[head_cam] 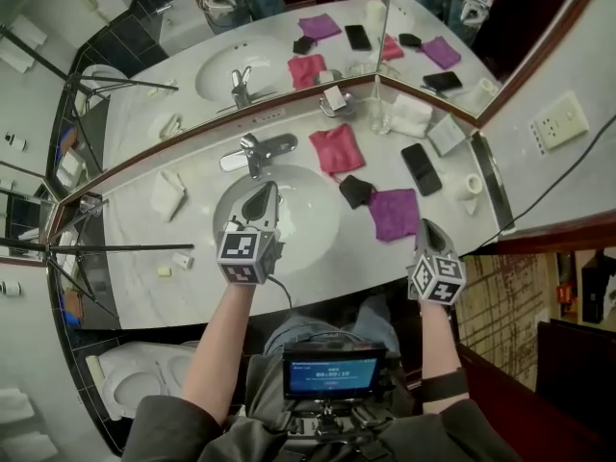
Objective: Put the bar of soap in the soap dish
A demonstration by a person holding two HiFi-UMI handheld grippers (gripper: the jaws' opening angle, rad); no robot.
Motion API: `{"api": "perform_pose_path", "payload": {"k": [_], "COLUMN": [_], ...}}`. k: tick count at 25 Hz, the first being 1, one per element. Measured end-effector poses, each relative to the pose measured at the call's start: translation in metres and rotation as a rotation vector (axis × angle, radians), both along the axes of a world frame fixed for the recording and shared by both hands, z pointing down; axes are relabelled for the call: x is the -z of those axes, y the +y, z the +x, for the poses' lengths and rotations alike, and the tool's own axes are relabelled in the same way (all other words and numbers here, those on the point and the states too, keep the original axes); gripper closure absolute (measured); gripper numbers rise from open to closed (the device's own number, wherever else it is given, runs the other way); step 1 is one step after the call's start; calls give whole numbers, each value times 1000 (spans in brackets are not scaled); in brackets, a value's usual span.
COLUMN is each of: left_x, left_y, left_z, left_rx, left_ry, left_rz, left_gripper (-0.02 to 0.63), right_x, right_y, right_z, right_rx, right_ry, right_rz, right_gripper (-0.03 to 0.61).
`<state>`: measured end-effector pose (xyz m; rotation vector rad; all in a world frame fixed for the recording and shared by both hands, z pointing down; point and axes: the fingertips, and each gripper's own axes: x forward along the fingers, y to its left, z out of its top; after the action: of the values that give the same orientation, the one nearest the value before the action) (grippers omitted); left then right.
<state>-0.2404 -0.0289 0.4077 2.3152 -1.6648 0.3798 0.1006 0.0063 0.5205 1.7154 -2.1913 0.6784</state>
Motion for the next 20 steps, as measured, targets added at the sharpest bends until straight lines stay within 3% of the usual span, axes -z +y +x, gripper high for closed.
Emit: {"api": "perform_pose_path", "payload": {"k": [4, 7, 10, 15, 20], "left_x": [-7, -15, -25, -45, -80], "left_y": [-13, -28, -47, -89, -147], "left_z": [14, 27, 46, 74, 89], "left_rx": [30, 82, 92, 122, 180], "left_ry": [109, 260, 385, 522, 607], "left_rz": [-63, -122, -173, -240, -301], "left_gripper": [598, 573, 509, 411, 317], "right_x": [-1, -3, -5, -10, -22], "right_y": [1, 2, 3, 5, 0], "right_z": [3, 6, 11, 17, 22], "right_rx": [8, 15, 21, 23, 30], "right_ry": [-3, -7, -10, -18, -35], "right_rz": [-3, -8, -14, -32, -50], "right_gripper": [560, 560, 560, 561, 561]}}
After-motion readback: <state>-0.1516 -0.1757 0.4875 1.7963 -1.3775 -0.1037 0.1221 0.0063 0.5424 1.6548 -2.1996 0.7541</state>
